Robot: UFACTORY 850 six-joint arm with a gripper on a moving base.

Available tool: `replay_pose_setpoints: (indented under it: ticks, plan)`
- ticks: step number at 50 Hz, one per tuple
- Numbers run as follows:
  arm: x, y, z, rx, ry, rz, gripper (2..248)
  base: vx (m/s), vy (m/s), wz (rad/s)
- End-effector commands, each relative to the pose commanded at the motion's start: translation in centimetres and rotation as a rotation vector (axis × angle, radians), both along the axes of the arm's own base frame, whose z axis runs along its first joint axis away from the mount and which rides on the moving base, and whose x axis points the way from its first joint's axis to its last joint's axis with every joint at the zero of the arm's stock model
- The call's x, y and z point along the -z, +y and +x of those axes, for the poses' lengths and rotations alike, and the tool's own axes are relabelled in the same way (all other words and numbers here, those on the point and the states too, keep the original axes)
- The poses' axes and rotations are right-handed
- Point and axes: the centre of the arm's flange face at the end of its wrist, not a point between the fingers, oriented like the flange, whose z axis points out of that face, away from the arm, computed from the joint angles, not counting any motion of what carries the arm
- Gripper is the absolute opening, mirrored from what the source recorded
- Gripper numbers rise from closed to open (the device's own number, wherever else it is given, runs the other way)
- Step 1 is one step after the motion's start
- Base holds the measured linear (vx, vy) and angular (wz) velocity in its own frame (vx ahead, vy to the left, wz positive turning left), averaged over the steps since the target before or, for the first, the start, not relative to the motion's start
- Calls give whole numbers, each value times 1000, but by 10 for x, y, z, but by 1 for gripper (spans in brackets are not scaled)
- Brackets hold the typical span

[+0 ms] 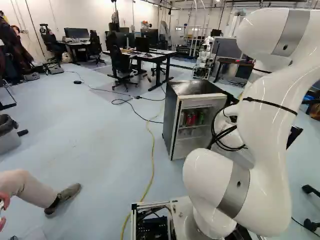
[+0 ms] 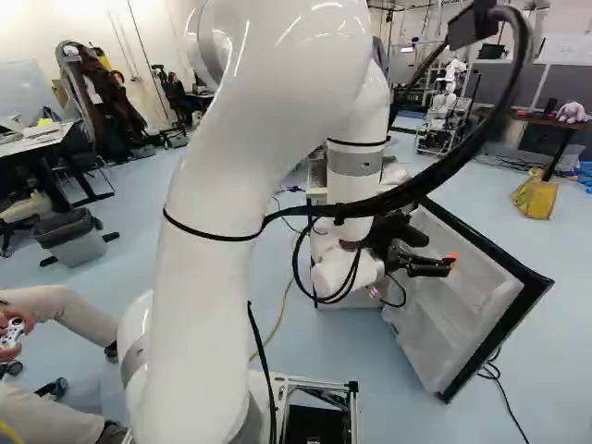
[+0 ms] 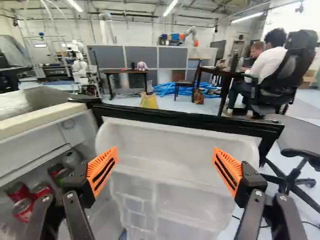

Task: Grab a drink from the fridge

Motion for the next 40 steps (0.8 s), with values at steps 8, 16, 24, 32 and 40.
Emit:
replay_pose_setpoints:
  ticks: [8, 16, 24, 32, 40]
  plan:
    - [-2, 18, -3, -94, 7, 10, 247, 0, 0, 0]
    - [-4, 31, -1, -187, 9, 17, 247, 0, 0, 0]
    - [-4, 38, 4, -273, 7, 20, 247, 0, 0, 0]
    - [-2, 45, 8, -357, 9, 27, 247, 0, 0, 0]
    - [6, 51, 12, -444, 17, 44, 247, 0, 0, 0]
